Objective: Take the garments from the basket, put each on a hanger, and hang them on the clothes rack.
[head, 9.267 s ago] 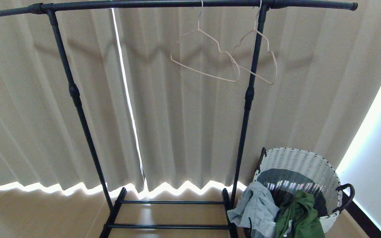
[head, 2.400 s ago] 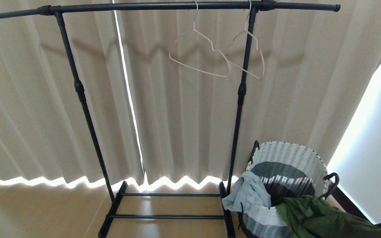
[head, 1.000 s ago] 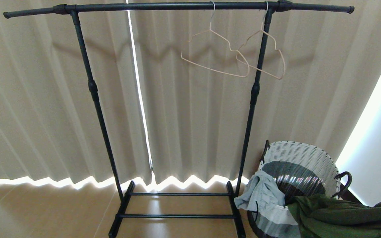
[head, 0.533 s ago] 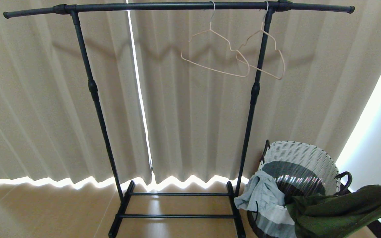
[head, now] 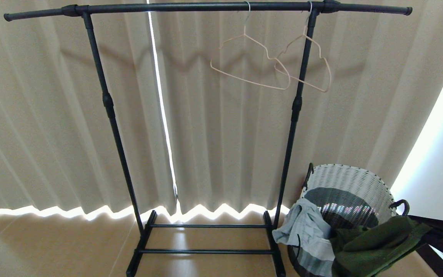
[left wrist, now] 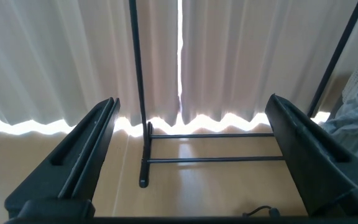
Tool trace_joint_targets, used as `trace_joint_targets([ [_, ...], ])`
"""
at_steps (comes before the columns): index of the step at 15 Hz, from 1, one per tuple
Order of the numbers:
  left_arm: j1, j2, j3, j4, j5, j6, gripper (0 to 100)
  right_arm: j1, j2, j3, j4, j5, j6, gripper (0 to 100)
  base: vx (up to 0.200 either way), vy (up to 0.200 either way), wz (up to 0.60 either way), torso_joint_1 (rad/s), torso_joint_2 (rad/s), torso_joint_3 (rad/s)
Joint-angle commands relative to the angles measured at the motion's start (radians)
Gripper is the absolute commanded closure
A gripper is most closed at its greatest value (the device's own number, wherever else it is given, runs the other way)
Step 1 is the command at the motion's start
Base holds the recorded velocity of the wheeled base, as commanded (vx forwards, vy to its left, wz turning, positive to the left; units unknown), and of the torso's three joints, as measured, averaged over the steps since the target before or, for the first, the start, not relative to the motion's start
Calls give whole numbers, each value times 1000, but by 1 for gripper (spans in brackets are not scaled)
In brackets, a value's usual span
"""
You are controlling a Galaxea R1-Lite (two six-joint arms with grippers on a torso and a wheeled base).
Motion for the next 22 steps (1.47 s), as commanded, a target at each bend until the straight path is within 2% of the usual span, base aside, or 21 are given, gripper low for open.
trace_joint_targets([
  [1,0,2,0,0,-2,7,0,4,28,1,0,7,-2,100,0,0,0,0,0,0],
  [4,0,1,0,0,-3,31,0,9,32,9,0,26,0,100,0,0,0,0,0,0],
  [5,0,1,-1,0,-12,75,0,10,28,11,0,35,0,100,0,0,0,0,0,0],
  [8,-1,1,-15,-6,-71,142,0,10,26,-3,-1,58,0,100,0,0,0,0,0,0],
  [9,-1,4,-80,-5,-138,192,0,20,26,6,-1,75,1,100,0,0,0,0,0,0],
  [10,-3,53,-158,-2,-181,202,0,30,25,-2,-1,80,1,100,0,0,0,0,0,0],
  [13,-9,360,-371,-28,-198,205,0,55,29,-63,-3,101,4,100,0,0,0,0,0,0],
  [17,-181,731,-494,-180,-179,201,0,101,58,-158,-3,158,60,100,0,0,0,0,0,0],
  [18,-201,772,-505,-198,-175,201,0,101,66,-170,-3,162,67,100,0,0,0,0,0,0],
  [19,-268,881,-529,-255,-166,199,0,101,86,-198,-3,173,86,100,0,0,0,0,0,0],
  [22,-495,1124,-561,-411,-32,167,0,101,120,-249,-8,187,136,100,0,0,0,0,0,0],
])
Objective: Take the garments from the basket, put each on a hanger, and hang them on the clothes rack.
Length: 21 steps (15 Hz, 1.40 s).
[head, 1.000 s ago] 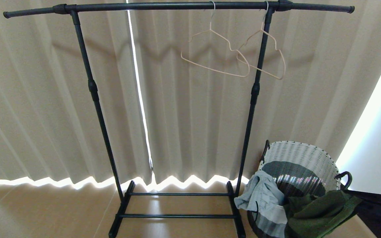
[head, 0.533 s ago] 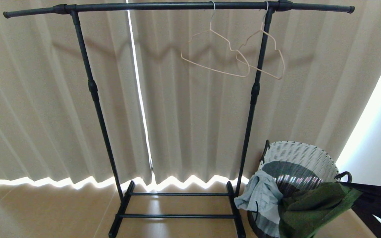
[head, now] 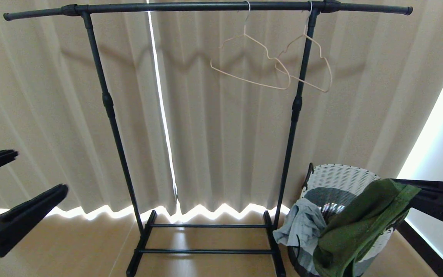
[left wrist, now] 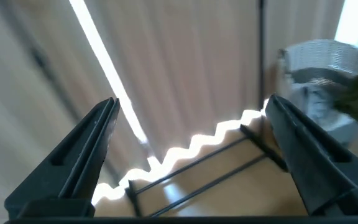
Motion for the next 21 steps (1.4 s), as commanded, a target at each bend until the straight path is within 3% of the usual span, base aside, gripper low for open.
trace_joint_targets([
  [1,-258,331,-52,-155,114,-46,0,1,35,-23,-21,8,9,100,0,0,0,0,0,0],
  [4,-485,550,-64,-350,163,-123,0,10,74,-20,-107,41,29,100,0,0,0,0,0,0],
  [7,-612,698,-64,-468,218,-202,0,41,113,-23,-157,45,29,100,0,0,0,0,0,0],
  [10,-736,819,-78,-530,238,-221,0,43,154,-20,-205,45,30,100,0,0,0,0,0,0],
  [14,-787,1028,-119,-697,249,-242,0,60,154,-26,-214,45,29,100,0,0,0,0,0,0],
  [16,-810,1121,-128,-787,295,-244,0,60,150,-29,-214,45,29,100,0,0,0,0,0,0],
  [21,-819,1186,-193,-794,298,-250,0,99,137,-28,-228,45,29,100,0,0,0,0,0,0],
])
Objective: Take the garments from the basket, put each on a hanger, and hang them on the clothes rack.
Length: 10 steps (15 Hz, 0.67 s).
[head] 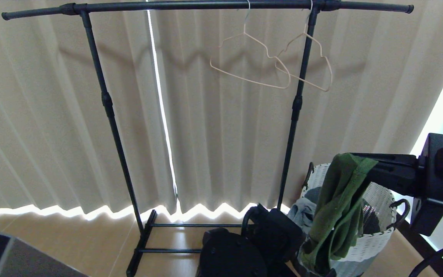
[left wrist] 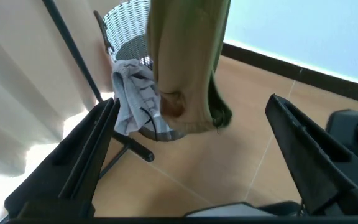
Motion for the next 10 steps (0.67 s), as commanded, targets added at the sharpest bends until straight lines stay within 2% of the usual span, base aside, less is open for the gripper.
trace_joint_targets([
  [1,5,48,-29,-1,1,-3,0,13,-9,0,-2,0,-1,100,0,0,0,0,0,0],
  [3,34,111,-88,-1,6,-38,0,21,-12,-1,-11,0,-1,100,0,0,0,0,0,0],
  [6,85,145,-114,-1,61,-41,0,21,-29,-1,-9,0,-1,100,0,0,0,0,0,0],
  [10,126,179,-137,-2,64,-43,0,21,-32,-3,-9,0,1,100,0,0,0,0,0,0],
])
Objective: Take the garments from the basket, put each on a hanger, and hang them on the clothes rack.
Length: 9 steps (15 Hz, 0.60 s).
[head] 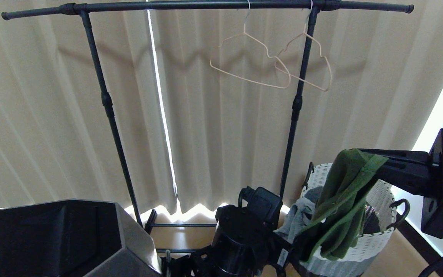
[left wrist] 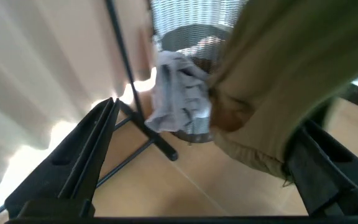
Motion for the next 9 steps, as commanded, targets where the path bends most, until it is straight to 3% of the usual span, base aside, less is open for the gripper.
trace_joint_targets([
  [1,10,27,-14,-6,-2,-1,0,0,-4,-2,-1,0,0,100,0,0,0,0,0,0],
  [9,15,-4,47,-7,-2,9,0,0,-7,-51,-1,-1,52,100,0,0,0,0,0,0],
])
